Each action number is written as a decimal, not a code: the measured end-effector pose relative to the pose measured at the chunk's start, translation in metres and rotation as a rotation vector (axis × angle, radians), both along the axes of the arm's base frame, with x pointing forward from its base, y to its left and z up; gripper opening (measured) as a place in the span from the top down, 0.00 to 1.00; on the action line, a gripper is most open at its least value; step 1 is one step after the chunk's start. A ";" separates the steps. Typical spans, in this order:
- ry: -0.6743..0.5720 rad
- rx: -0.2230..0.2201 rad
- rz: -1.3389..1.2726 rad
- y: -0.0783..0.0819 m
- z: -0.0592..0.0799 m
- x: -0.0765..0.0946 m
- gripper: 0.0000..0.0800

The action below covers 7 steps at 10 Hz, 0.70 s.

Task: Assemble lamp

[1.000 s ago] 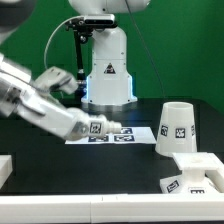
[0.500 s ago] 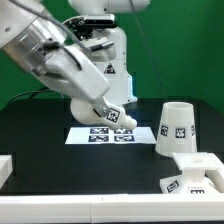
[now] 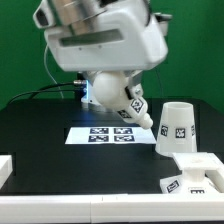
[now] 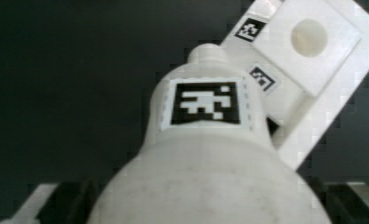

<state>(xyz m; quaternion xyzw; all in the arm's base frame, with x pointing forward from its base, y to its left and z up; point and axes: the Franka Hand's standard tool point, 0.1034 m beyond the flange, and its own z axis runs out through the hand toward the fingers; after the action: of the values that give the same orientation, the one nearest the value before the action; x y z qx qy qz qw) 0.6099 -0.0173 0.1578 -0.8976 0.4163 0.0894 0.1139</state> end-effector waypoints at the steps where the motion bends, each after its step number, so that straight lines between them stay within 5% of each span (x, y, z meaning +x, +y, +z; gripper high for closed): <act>1: -0.072 -0.038 -0.004 0.006 -0.002 0.004 0.28; 4: -0.205 -0.129 -0.026 0.017 -0.004 0.011 0.28; 5: -0.228 -0.225 0.077 0.033 -0.001 0.011 0.28; 7: -0.275 -0.341 0.310 0.068 0.004 0.016 0.28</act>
Offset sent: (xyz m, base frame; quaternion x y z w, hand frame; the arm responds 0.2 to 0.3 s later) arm 0.0000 0.0000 0.0000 0.0000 0.1938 0.0000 0.9810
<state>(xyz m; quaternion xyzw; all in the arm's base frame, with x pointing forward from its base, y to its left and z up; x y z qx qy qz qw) 0.6263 0.0511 0.1622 -0.9606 0.2635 -0.0885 0.0014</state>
